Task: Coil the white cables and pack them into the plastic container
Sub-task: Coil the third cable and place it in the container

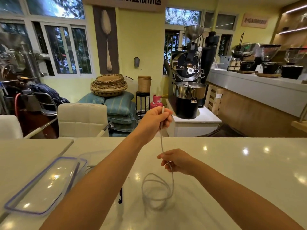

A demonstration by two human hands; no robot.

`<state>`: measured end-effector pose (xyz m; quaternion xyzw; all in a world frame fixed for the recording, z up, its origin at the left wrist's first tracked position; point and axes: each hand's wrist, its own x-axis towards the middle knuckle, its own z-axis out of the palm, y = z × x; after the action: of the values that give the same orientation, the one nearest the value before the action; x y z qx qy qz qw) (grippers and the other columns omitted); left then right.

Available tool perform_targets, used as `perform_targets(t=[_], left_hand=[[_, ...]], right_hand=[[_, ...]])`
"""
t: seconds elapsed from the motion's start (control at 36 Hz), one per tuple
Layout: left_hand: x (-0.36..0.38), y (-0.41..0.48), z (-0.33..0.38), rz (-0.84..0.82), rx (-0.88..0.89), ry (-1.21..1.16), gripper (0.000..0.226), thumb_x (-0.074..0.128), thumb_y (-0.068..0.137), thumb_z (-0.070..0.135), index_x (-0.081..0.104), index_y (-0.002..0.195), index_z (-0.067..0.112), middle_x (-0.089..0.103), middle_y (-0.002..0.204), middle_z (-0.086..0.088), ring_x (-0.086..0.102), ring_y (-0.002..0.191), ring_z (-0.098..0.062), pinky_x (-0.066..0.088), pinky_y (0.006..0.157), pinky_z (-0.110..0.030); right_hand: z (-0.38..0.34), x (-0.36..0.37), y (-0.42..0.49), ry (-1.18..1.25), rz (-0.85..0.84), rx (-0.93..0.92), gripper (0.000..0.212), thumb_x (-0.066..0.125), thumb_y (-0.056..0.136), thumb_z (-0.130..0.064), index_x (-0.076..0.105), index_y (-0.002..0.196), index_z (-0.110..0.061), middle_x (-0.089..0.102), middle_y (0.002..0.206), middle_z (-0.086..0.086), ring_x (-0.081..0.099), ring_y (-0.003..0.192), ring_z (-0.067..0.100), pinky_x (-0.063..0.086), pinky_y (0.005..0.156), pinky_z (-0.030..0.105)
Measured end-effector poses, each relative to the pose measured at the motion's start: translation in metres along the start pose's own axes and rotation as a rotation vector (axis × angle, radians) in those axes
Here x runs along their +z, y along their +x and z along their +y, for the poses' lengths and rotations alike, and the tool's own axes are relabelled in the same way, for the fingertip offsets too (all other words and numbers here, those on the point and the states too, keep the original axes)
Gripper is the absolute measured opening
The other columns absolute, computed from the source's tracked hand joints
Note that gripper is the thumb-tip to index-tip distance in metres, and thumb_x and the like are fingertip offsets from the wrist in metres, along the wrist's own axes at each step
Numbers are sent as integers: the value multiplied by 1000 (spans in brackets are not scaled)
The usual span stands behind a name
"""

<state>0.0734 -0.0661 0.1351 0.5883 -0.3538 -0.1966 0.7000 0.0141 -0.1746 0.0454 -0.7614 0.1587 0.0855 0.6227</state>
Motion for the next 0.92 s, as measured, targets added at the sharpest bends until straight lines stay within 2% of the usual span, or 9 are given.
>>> perform_targets(t=[0.08,0.17,0.33,0.47,0.58,0.67,0.72,0.81,0.92], left_hand=[[-4,2,-3,51,-24,89,25,36,95,2,52,79,12,67,81,-2,65,67,-5,51,70,-21],[-10,5,-8,111,-29,220,24,37,94,-1,49,78,12,62,101,-12,63,83,-13,50,79,-22],[-24,5,-22,163,50,669,28,40,93,1,40,69,15,63,113,-18,59,109,-25,46,95,-40],[-31,-2,-26,110,55,848,33,36,93,-1,33,65,16,63,95,-21,57,84,-25,45,80,-34],[-37,-7,-23,75,-1,821,29,35,96,7,37,69,17,57,66,-3,51,59,-16,43,62,-21],[-38,-10,-21,35,-30,852,24,33,97,11,41,75,13,52,61,-1,45,54,-11,39,51,-13],[-37,-13,-21,8,-53,848,21,31,98,14,43,82,8,49,61,-2,43,55,-12,36,51,-17],[-34,-17,-24,-43,-58,829,29,29,98,17,42,72,14,46,60,-2,40,56,-13,32,56,-24],[-26,-25,-27,-129,-44,754,34,26,99,21,46,72,21,42,60,2,37,55,-9,32,56,-21]], right_hand=[[-5,5,-5,-116,-85,28,24,47,94,-14,64,106,-3,58,72,3,47,57,10,42,55,19],[-13,5,-13,-175,-186,37,23,41,96,-13,63,91,-11,59,72,2,45,54,8,38,50,16],[-35,2,-31,-326,-363,-5,25,37,98,-15,59,85,-16,62,72,-1,45,47,3,36,50,15],[-55,-10,-42,-322,-307,-84,18,47,94,-16,47,76,-15,61,62,1,41,41,5,32,44,15],[-68,-21,-50,-443,-206,-201,22,50,92,-15,48,70,-16,54,60,2,39,43,5,31,46,17],[-79,-26,-52,-568,-136,-283,23,51,92,-14,50,69,-18,53,62,0,41,50,8,34,51,18],[-89,-27,-52,-663,-95,-335,25,50,92,-12,49,68,-19,53,64,-2,43,54,8,36,54,19],[-102,-29,-51,-871,-54,-376,24,48,93,-13,50,70,-20,52,66,-5,48,60,6,39,59,15],[-112,-38,-47,-1109,-35,-397,14,48,92,-15,61,91,-10,49,70,-8,50,74,13,40,71,22]])
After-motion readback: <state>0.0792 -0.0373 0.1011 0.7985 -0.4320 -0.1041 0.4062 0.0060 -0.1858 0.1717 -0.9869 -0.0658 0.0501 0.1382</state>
